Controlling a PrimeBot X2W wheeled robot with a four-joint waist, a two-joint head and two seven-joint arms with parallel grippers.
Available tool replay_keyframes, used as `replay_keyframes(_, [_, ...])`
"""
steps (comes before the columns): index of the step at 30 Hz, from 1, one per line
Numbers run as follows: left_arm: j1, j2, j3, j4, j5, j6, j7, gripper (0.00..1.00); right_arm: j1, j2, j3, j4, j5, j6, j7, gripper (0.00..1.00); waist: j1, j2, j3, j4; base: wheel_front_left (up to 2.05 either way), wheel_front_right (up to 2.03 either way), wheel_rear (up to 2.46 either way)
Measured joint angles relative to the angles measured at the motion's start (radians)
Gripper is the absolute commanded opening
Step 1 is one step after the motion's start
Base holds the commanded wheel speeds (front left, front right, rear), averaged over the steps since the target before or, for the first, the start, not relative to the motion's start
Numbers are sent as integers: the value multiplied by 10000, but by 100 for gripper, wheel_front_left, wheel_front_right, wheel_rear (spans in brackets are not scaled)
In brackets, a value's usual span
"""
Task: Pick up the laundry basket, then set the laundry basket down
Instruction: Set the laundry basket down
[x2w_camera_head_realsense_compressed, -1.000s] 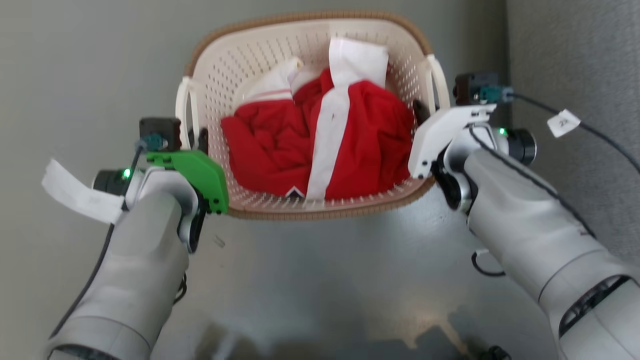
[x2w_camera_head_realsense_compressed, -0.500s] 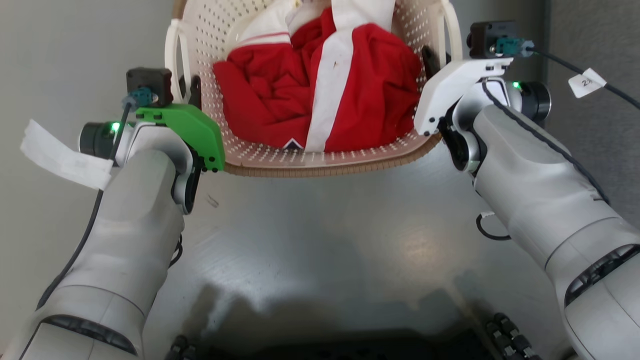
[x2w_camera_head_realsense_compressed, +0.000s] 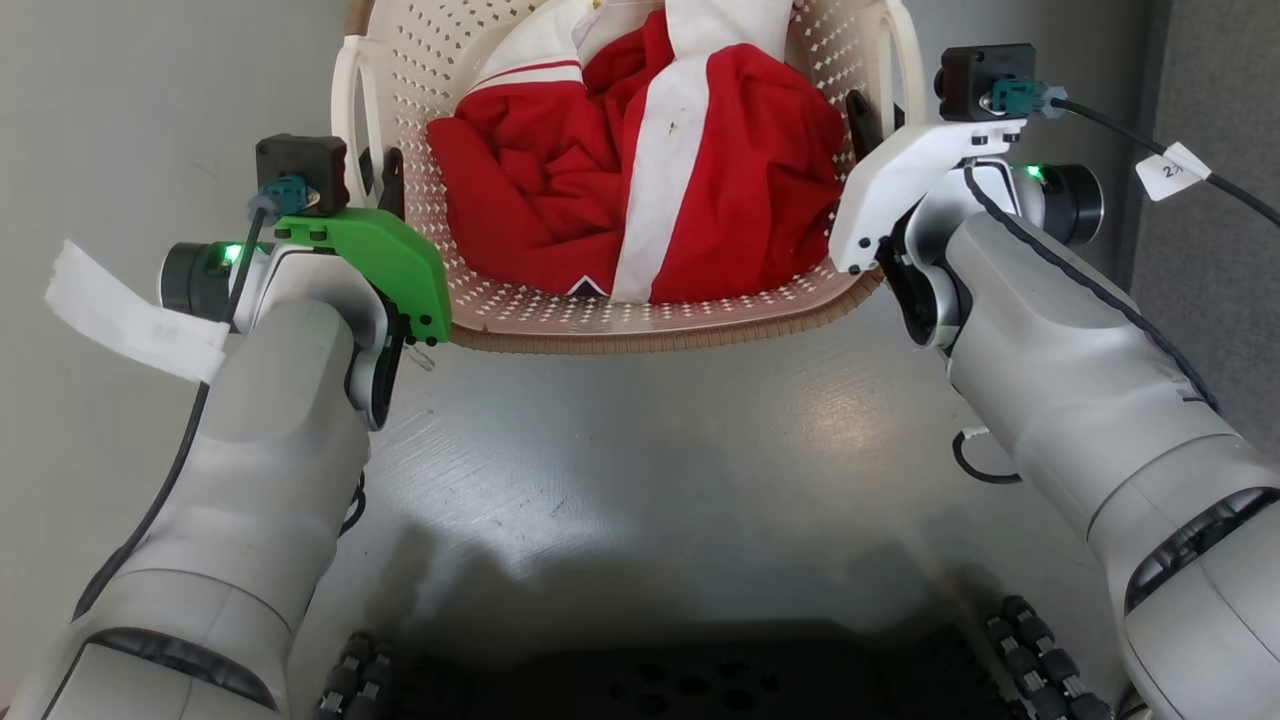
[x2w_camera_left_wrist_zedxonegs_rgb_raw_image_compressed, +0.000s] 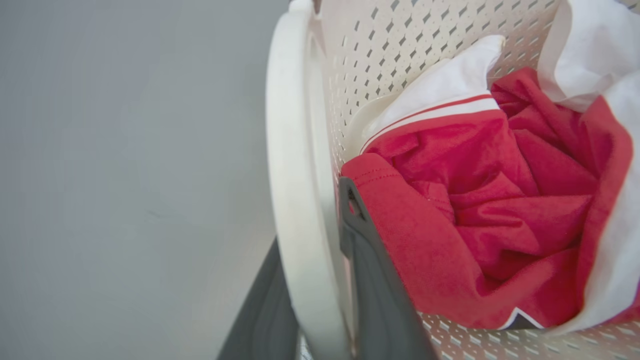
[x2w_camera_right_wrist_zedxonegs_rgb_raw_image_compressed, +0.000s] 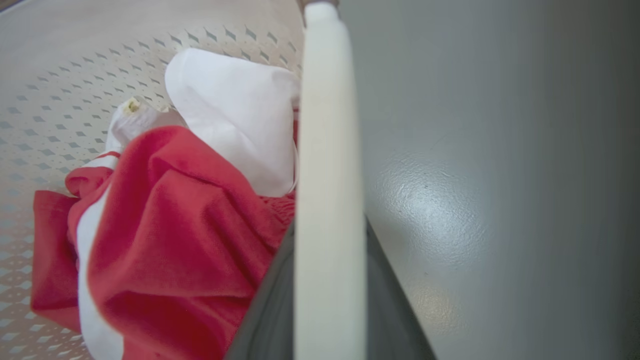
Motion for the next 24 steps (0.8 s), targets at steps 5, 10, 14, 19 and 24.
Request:
replay_keyframes(5, [-13, -27, -15, 40, -2, -6, -73, 0, -12, 0, 6, 54, 0, 6, -81, 0, 0, 0, 189, 27, 0, 0, 0])
replay_keyframes(10, [-106, -40, -25, 86, -2, -8, -163, 0, -119, 2, 12, 113, 0, 15, -136, 0, 0, 0, 358, 51, 0, 0, 0])
replay_keyframes(14, [-276, -38, -19, 102, -2, -8, -203, 0, -252, -4, 17, 138, 0, 17, -230, 0, 0, 0, 468, 64, 0, 0, 0])
replay_keyframes(19, [-293, -46, -27, 155, -2, -17, -255, 0, -253, -10, 38, 180, 2, 84, -293, 0, -1, 0, 515, 80, 0, 0, 0])
replay_keyframes(24, [-307, -48, -56, 230, -2, -23, -265, 0, -258, -6, 75, 236, 8, 90, -316, 0, -1, 0, 561, 86, 0, 0, 0])
